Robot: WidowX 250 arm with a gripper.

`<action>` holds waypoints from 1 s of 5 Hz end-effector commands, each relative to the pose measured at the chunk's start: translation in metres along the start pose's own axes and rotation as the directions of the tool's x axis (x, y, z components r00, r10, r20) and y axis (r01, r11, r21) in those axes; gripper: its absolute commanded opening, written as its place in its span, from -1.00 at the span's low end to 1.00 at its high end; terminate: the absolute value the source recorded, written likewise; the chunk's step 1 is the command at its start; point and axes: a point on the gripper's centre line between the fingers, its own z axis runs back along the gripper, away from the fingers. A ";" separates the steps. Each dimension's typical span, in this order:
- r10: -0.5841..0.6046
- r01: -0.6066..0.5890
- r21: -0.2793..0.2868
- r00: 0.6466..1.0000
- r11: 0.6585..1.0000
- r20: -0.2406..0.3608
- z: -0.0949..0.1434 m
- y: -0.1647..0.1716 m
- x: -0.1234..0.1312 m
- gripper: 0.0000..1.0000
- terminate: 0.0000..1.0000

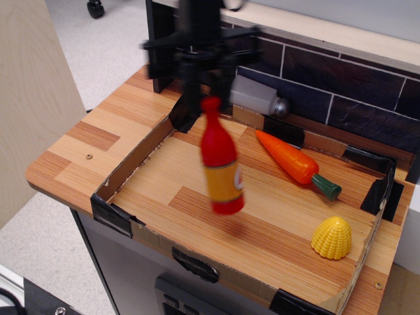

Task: Topple hot sauce bottle

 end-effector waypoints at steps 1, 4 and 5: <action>0.028 -0.026 0.104 1.000 0.994 -0.014 -0.007 0.018 0.020 -1.00 -1.00; -0.013 -0.033 0.076 0.845 0.997 0.535 -0.023 0.004 0.055 -1.00 -1.00; -0.062 0.064 0.019 0.782 0.998 0.620 -0.032 -0.004 0.069 -1.00 -1.00</action>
